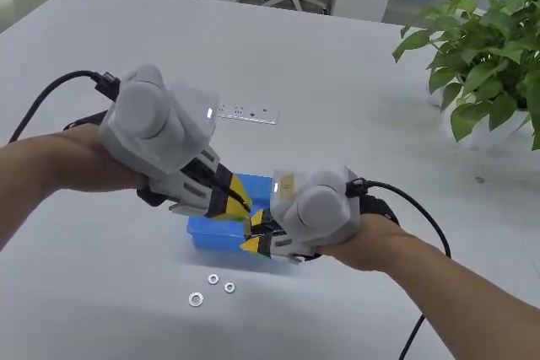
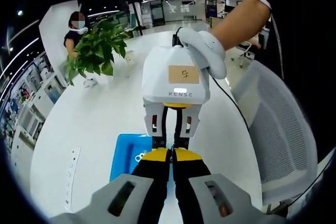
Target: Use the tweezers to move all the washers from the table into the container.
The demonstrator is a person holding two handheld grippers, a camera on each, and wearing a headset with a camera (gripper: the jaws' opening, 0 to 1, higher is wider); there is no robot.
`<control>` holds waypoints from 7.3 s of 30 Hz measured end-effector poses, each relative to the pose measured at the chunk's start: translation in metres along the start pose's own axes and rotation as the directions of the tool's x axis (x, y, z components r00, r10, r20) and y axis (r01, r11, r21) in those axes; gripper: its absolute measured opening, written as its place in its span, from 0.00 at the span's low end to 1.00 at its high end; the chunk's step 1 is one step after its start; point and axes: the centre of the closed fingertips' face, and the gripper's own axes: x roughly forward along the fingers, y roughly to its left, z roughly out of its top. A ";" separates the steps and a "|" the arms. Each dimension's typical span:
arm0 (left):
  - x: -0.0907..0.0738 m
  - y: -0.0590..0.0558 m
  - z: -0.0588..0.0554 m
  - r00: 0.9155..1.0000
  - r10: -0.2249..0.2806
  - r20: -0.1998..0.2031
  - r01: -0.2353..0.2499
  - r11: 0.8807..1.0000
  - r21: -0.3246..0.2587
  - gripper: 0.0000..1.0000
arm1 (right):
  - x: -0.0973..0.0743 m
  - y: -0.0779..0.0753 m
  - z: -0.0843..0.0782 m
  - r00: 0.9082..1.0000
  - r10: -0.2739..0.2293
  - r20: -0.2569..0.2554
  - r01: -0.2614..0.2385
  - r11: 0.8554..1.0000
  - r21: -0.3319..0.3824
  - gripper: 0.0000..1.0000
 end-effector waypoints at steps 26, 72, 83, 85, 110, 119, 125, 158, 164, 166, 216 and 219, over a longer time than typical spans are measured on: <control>0.011 -0.029 -0.022 0.999 -0.044 -0.024 0.043 0.998 -0.043 0.05 | 0.024 0.034 -0.008 0.999 0.043 0.027 -0.044 0.998 0.047 0.11; 0.028 -0.029 -0.049 0.998 -0.068 -0.011 0.066 0.992 -0.107 0.05 | 0.049 0.046 -0.022 0.996 0.080 0.040 -0.083 0.993 0.080 0.12; 0.030 -0.032 -0.046 0.997 -0.075 -0.006 0.074 0.991 -0.112 0.05 | 0.049 0.046 -0.023 0.995 0.089 0.038 -0.093 0.990 0.102 0.10; 0.029 -0.032 -0.047 0.997 -0.076 -0.010 0.074 0.991 -0.111 0.05 | 0.050 0.047 -0.023 0.995 0.091 0.036 -0.095 0.991 0.099 0.10; 0.012 -0.036 -0.027 0.999 -0.049 -0.009 0.049 0.995 -0.083 0.05 | 0.028 0.047 -0.005 0.997 0.071 0.031 -0.073 0.996 0.061 0.09; 0.004 -0.037 -0.012 1.000 -0.029 -0.001 0.029 0.997 -0.065 0.05 | 0.015 0.043 0.001 0.998 0.060 0.023 -0.061 0.997 0.037 0.09; -0.002 -0.035 -0.003 1.000 -0.016 0.008 0.017 0.998 -0.059 0.05 | 0.006 0.037 0.006 0.999 0.048 0.007 -0.048 0.999 0.021 0.09; -0.014 0.010 0.025 0.999 0.029 0.035 -0.028 1.000 -0.001 0.05 | -0.024 -0.013 0.015 1.000 -0.007 -0.005 0.007 1.000 -0.022 0.09; -0.011 0.018 0.022 0.999 0.026 0.032 -0.026 1.000 0.000 0.05 | -0.021 -0.020 0.011 1.000 -0.006 -0.003 0.006 1.000 -0.016 0.09; -0.010 0.021 0.021 0.999 0.025 0.031 -0.025 1.000 0.001 0.05 | -0.020 -0.023 0.010 1.000 -0.006 -0.002 0.006 1.000 -0.017 0.09; 0.040 0.069 -0.034 0.999 -0.029 0.013 0.029 0.998 -0.061 0.05 | 0.036 -0.058 -0.044 0.999 0.048 0.000 -0.048 0.998 0.045 0.10; 0.042 0.071 -0.036 1.000 -0.027 0.014 0.028 0.997 -0.065 0.05 | 0.039 -0.060 -0.046 0.999 0.047 0.000 -0.047 0.998 0.044 0.10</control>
